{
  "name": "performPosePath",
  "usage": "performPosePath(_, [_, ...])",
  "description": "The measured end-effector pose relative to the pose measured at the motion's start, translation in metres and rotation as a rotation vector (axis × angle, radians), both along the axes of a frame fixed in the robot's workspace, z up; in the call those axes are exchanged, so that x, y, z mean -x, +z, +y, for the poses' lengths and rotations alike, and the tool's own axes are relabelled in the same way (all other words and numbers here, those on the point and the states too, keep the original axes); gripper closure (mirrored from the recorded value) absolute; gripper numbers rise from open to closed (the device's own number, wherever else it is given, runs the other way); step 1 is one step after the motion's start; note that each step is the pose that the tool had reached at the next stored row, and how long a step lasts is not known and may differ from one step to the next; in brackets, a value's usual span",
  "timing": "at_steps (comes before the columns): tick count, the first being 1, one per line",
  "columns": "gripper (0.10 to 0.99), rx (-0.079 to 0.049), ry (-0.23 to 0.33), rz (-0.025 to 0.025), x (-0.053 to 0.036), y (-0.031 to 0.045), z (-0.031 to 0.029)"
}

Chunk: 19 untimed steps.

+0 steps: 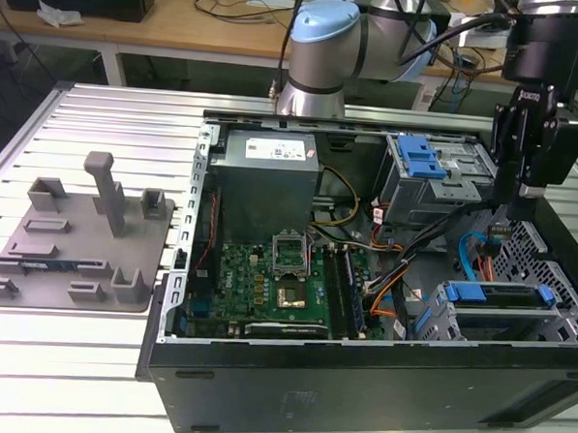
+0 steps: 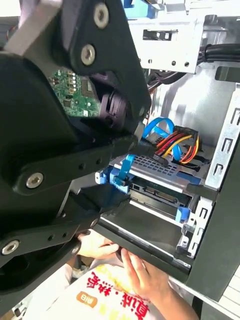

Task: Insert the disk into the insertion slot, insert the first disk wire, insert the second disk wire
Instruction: 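Insert the first disk wire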

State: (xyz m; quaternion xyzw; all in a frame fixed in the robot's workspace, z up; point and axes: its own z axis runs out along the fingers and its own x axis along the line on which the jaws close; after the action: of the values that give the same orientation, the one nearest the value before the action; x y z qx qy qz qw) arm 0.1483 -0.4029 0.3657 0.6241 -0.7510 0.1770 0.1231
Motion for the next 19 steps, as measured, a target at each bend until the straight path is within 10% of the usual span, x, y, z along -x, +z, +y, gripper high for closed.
performPosePath(19, [0.612,0.013,0.016,-0.0019,-0.0026,-0.0241,-0.0048])
